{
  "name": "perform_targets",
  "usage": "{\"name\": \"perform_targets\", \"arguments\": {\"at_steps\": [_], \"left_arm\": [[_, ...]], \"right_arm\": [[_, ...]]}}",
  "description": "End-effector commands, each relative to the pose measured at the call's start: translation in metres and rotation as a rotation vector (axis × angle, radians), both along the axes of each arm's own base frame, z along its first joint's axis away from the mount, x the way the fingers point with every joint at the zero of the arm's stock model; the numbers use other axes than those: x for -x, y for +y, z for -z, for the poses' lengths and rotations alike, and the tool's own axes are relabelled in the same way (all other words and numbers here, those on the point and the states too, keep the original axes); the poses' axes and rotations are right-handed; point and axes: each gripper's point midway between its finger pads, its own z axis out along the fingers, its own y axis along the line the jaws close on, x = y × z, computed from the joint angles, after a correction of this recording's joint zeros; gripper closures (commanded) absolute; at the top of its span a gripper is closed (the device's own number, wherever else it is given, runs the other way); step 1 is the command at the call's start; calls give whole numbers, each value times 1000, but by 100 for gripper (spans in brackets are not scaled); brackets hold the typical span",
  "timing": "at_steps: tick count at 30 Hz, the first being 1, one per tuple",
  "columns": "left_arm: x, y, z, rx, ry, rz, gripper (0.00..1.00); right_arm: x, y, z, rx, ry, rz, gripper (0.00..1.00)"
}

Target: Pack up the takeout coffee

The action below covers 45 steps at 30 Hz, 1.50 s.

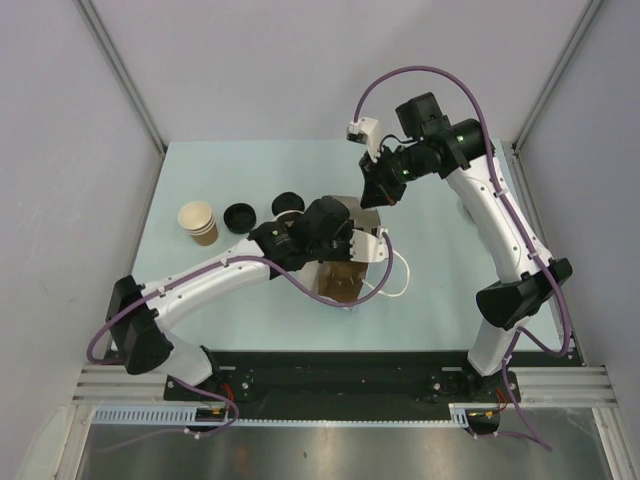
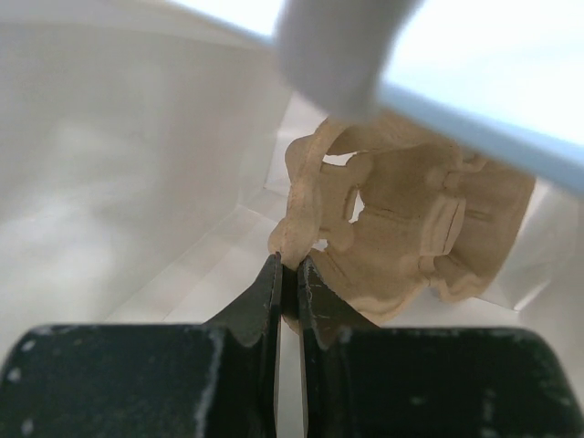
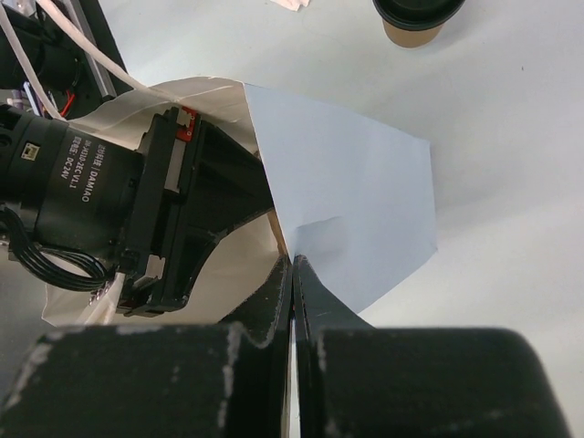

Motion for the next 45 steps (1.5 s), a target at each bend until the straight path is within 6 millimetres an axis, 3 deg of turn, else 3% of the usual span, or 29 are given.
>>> {"name": "perform_targets", "arguments": {"at_steps": [1,13,15,17,18,21,27,31,37,45], "left_arm": [[1,-4,-7,18,34,10,100],[0,1,5,-47,125,-12,99],[0,3,10,-63,142,-19,95],[-3,2,7,-48,142,-31,83],[-5,2,3,-37,131,-41,69],[-11,0,-11,3,89,-54,53],[-19,-8,-51,108,33,-77,42],[-21,-10,-80,184,-15,-82,39],[-12,-8,-97,221,-33,-45,38],[9,-4,-131,321,-19,0,37]], "right_arm": [[22,-7,2,16,96,-25,100],[22,-7,1,12,96,-25,100],[22,-8,1,12,96,-24,100],[22,-8,2,14,98,-25,100],[21,-8,2,15,99,-23,100],[21,-9,2,14,100,-23,100],[21,-8,4,18,105,-24,100],[19,-9,5,21,105,-18,100],[15,-13,8,27,115,-1,100],[-10,-34,28,41,197,103,100]]}}
